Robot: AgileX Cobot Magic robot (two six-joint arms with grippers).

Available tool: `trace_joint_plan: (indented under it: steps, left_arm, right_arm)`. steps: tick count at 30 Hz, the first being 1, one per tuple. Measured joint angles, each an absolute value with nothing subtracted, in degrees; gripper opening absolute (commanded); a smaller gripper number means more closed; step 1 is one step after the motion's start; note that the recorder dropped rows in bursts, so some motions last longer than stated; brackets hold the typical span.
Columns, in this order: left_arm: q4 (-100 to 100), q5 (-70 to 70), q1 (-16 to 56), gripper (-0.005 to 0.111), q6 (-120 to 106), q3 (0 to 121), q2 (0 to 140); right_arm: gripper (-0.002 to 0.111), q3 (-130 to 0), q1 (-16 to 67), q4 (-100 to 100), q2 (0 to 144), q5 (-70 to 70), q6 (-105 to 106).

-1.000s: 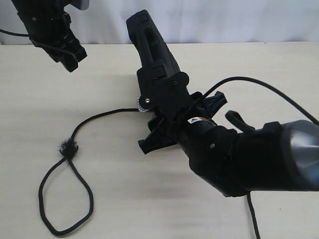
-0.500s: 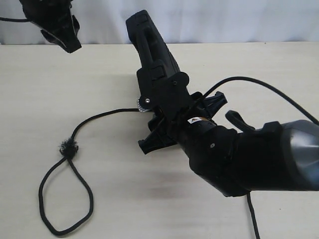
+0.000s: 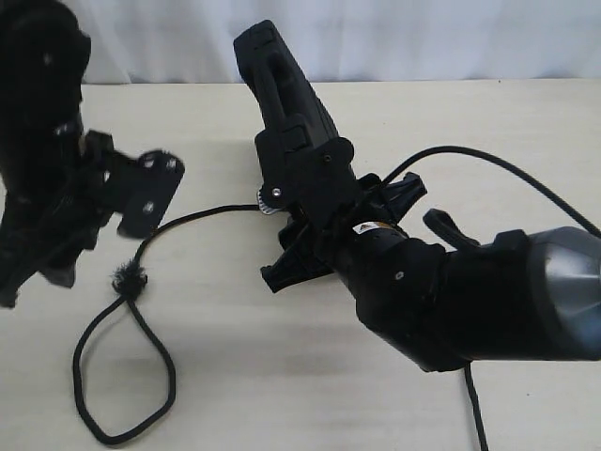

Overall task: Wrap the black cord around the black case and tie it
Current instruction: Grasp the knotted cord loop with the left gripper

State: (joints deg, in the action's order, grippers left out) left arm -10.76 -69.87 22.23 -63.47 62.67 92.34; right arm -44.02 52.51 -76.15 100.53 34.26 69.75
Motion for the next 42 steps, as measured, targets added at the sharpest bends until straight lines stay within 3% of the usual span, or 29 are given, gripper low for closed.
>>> trace_joint_plan:
  steps: [11,25,27,28,31,42]
  left_arm:
    - [-18.28,-36.94,22.23,0.042,-90.31,48.58,93.07]
    - [-27.93,-33.01,22.23,0.042,-92.99,48.22,107.37]
    - [-28.69,-32.26,22.23,0.032,-93.08,48.22,107.58]
    - [-28.98,-31.93,22.23,0.018,-93.08,48.22,107.62]
    - [-29.48,-31.47,22.23,0.000,-91.92,48.22,107.71]
    - [-38.62,-35.62,22.23,0.000,-67.90,48.25,104.39]
  right_arm:
    - [0.004,-44.02,52.51,-76.02,100.53,34.26,69.94]
    - [0.004,-44.02,52.51,-76.02,100.53,34.14,69.94]
    - [0.004,-44.02,52.51,-76.02,100.53,34.14,69.94]
    - [0.004,-44.02,52.51,-76.02,100.53,34.14,69.94]
    - [0.004,-44.02,52.51,-76.02,100.53,34.14,69.94]
    - [0.004,-44.02,52.51,-76.02,100.53,34.14,69.94]
